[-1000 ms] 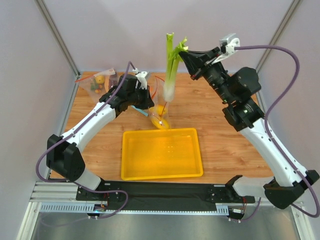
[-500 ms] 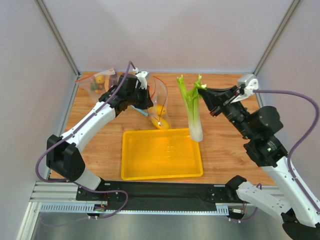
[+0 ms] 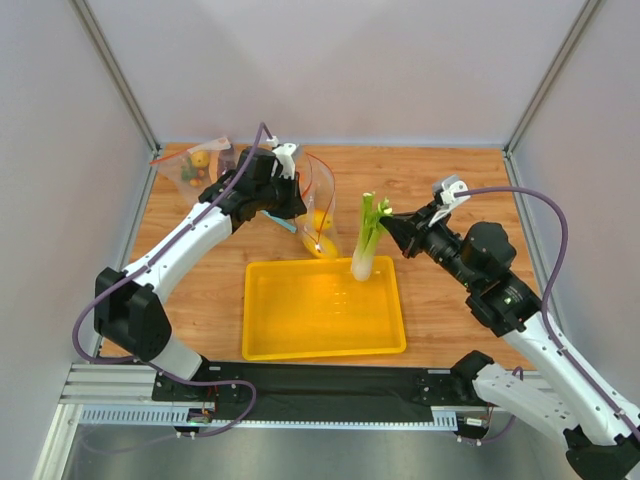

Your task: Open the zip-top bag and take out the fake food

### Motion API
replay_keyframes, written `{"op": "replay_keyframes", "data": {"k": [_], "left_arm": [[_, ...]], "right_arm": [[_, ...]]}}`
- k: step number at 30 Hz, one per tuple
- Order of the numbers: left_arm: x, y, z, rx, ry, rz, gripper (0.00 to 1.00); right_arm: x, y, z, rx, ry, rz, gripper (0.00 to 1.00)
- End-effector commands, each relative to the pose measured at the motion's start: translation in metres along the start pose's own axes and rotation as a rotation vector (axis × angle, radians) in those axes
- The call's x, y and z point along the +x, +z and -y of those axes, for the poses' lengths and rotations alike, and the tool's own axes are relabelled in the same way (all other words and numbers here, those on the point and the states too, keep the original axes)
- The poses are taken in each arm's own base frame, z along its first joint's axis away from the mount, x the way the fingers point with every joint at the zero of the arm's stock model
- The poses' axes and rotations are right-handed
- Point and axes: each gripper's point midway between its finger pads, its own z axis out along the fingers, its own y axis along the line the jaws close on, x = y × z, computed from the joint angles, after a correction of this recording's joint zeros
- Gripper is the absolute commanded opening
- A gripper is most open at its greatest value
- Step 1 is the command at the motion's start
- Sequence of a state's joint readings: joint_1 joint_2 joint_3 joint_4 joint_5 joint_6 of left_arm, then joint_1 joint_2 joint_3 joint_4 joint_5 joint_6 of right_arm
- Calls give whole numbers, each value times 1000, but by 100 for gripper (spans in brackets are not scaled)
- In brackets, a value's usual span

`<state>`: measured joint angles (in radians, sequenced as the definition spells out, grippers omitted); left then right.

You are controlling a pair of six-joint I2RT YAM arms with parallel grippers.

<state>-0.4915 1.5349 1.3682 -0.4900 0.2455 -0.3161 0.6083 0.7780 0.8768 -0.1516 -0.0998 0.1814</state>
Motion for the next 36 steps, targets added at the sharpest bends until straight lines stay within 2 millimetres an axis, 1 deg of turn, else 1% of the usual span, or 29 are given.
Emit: {"op": "replay_keyframes", "data": {"k": [1,8,13,18,20,24,27,29,30,32,36], "left_arm": [[-13,-4,8,20,29,25,0],[-13,-4,9,26,29,23,0],[-13,-5,11,30,32,23,0],[-13,-5,12,35,30,23,0],[-13,-5,15,45,29,20,0],[-15,-7,16,47,32,27,0],[-16,-8,17,49,34,30,0],[-16,-9,17,50,34,29,0],[-17,-10,18,51,37,32,0],[-17,-10,18,50,40,33,0],[-17,-11,16,40,44,34,0]], "right_arm": [[-10,-1,1,12,19,65,0],[2,-4,10,56,16,47,0],[17,-5,19,89,10,26,0],[24,-7,21,89,-11,26,0],[33,-8,24,93,-26,15,0],[48,-9,23,75,-36,-3,0],[51,-10,19,42,-39,-3,0],[51,-9,9,-11,-37,8,0],[56,-9,6,-28,-31,-5,0],[51,-7,-5,-82,-25,22,0],[63,-5,-23,-155,-9,3,0]]}}
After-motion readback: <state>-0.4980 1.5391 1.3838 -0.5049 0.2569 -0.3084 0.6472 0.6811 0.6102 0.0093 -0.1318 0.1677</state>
